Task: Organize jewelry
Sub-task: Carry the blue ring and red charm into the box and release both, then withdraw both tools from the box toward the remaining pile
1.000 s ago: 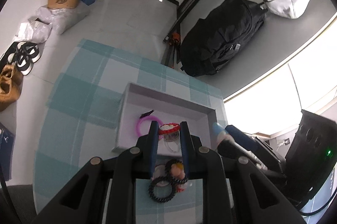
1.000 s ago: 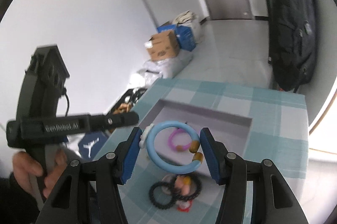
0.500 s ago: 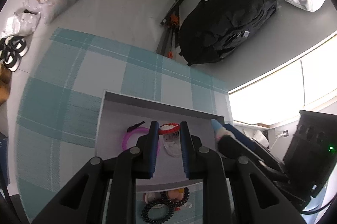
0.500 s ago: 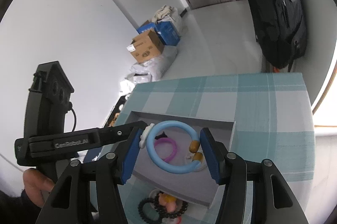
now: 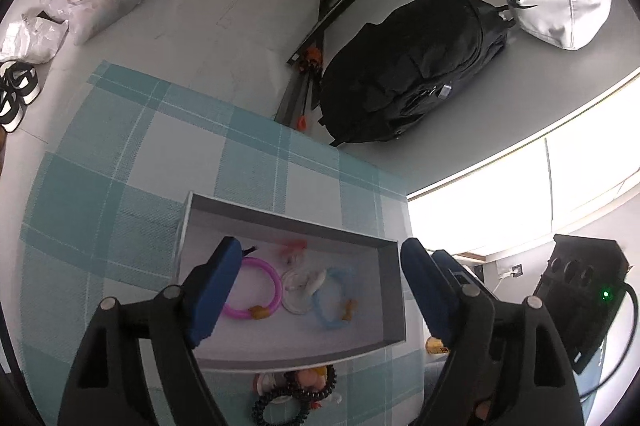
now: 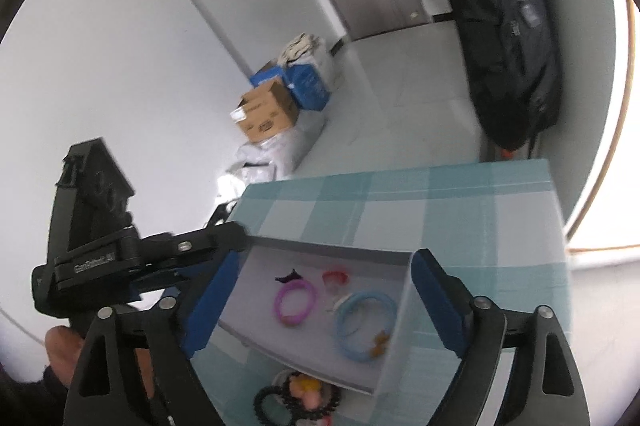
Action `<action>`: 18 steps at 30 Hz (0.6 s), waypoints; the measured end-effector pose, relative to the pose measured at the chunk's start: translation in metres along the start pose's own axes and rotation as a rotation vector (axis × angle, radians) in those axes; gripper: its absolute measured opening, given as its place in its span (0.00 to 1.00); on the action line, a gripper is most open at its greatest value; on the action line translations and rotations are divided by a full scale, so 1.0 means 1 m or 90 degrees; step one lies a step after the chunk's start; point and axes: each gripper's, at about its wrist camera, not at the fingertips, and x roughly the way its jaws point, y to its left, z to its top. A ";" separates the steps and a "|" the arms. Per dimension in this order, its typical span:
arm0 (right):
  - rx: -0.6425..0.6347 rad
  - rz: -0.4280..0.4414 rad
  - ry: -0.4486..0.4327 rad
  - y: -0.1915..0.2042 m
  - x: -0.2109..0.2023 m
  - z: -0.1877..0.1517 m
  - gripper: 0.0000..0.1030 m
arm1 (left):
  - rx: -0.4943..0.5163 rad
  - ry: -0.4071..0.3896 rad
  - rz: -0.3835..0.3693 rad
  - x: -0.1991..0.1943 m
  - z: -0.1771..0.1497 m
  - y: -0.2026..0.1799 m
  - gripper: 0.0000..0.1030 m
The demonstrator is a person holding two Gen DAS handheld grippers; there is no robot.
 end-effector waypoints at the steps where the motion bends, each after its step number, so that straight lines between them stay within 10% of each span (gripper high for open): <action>1: 0.005 -0.006 -0.003 -0.002 -0.002 0.000 0.87 | -0.002 -0.003 0.002 -0.003 -0.001 0.001 0.76; 18: -0.044 -0.048 -0.040 0.013 -0.030 -0.016 0.98 | 0.073 -0.086 0.166 -0.037 -0.029 -0.019 0.76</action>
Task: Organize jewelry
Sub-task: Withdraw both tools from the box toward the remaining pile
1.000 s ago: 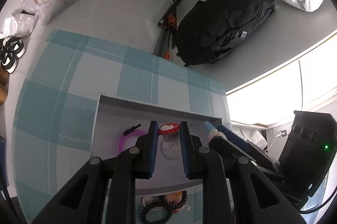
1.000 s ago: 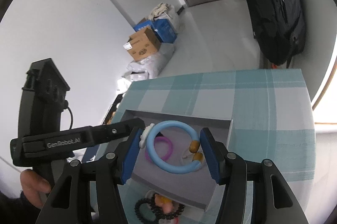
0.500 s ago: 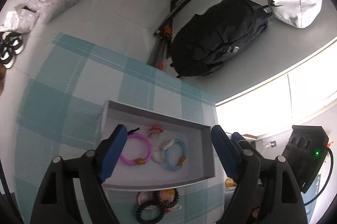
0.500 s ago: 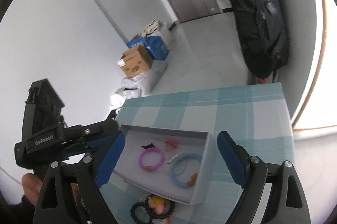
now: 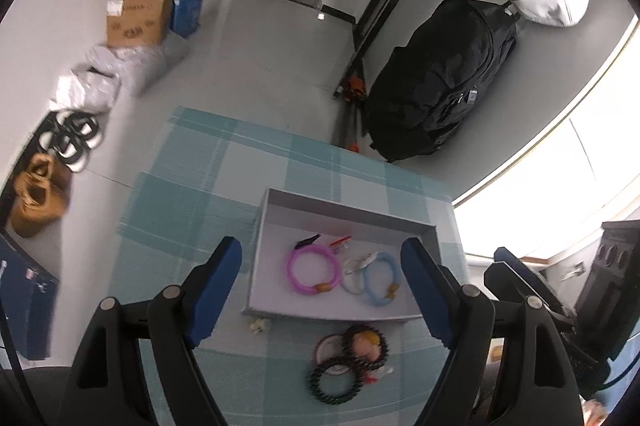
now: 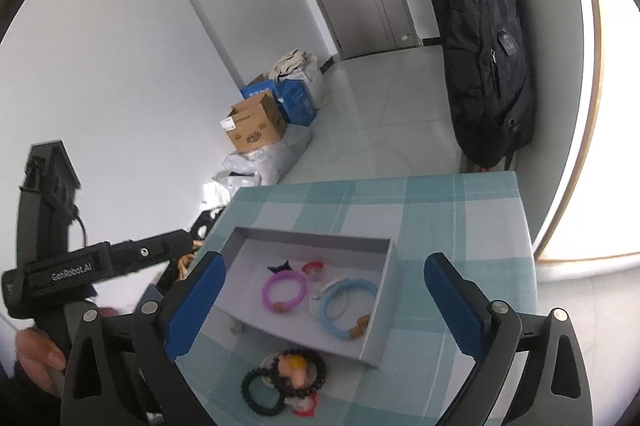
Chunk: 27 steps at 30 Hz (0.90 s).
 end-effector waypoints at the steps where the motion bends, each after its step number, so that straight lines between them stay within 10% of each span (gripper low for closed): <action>1: -0.006 -0.003 0.000 0.002 -0.001 -0.002 0.98 | 0.006 -0.006 0.011 -0.002 -0.003 -0.001 0.76; 27: -0.008 -0.028 0.121 0.018 0.008 -0.069 1.00 | 0.007 0.096 0.119 0.037 -0.054 0.046 0.76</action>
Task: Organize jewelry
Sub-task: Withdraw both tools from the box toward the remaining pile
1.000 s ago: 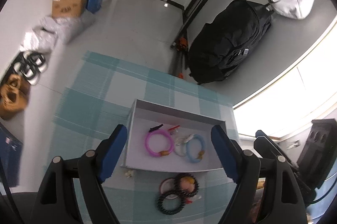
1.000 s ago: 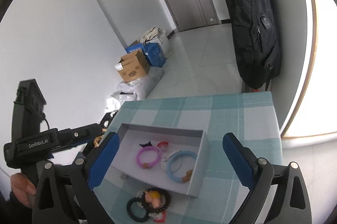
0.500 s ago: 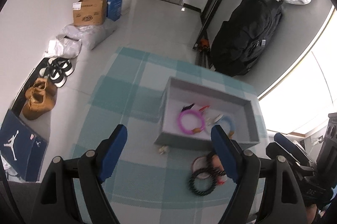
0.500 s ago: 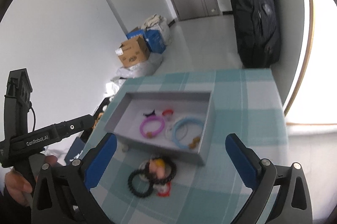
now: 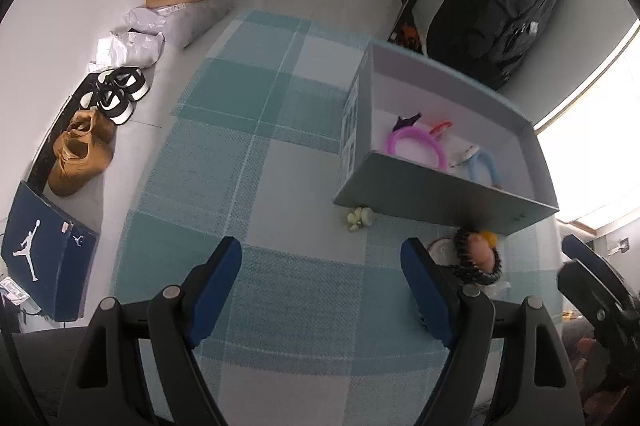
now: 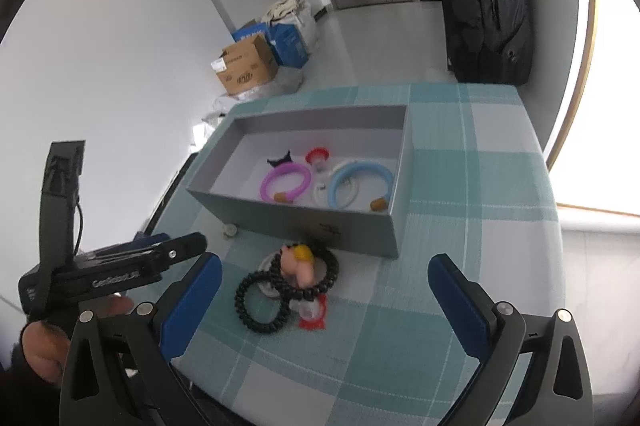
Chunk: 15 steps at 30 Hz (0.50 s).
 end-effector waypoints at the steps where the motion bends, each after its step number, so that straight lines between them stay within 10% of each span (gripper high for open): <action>1: -0.001 0.000 0.003 0.000 0.001 -0.001 1.00 | 0.003 0.001 0.000 0.002 0.001 -0.001 0.76; 15: -0.005 -0.001 0.018 -0.003 0.001 -0.003 1.00 | 0.027 -0.001 0.031 0.015 0.002 -0.014 0.76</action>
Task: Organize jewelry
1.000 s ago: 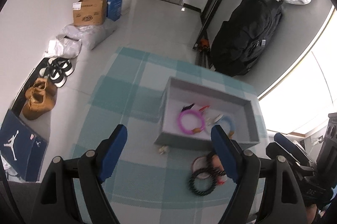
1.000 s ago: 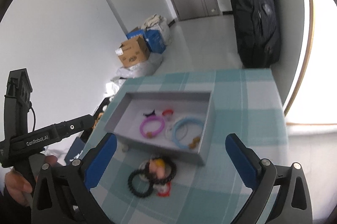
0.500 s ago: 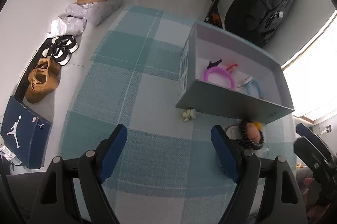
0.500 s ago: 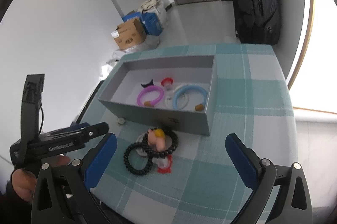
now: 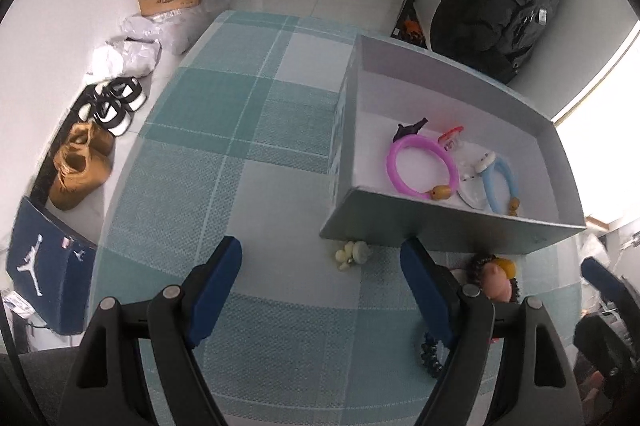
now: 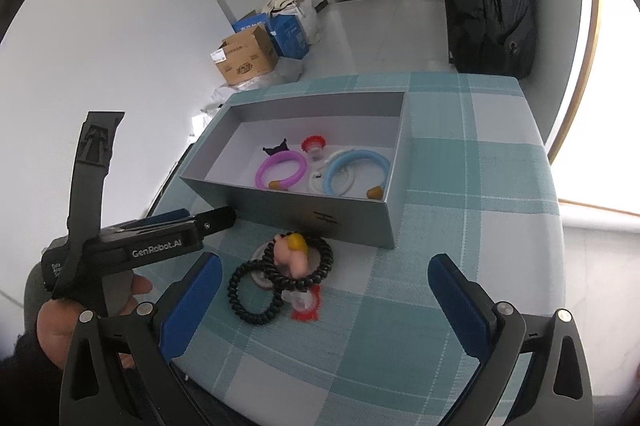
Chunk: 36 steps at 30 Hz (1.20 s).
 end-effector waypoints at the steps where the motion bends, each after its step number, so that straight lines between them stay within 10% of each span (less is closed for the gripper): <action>1: 0.000 0.000 0.000 0.000 0.000 0.000 1.00 | 0.005 0.001 0.009 0.000 0.000 -0.002 0.76; 4: 0.000 -0.002 0.004 -0.001 0.001 0.000 1.00 | 0.015 -0.003 0.028 0.000 0.000 -0.003 0.63; 6: 0.001 -0.002 0.006 -0.001 0.001 0.000 1.00 | 0.021 -0.005 0.028 -0.002 0.000 -0.003 0.34; 12: -0.002 -0.005 0.008 0.000 0.003 -0.001 1.00 | 0.041 0.004 -0.005 -0.002 0.000 -0.006 0.13; 30: 0.036 0.012 0.000 -0.012 -0.003 -0.006 0.99 | -0.041 0.011 -0.149 -0.026 0.000 0.004 0.13; 36: 0.033 0.037 0.032 -0.008 0.007 -0.012 0.80 | -0.074 -0.012 -0.182 -0.040 0.003 0.012 0.13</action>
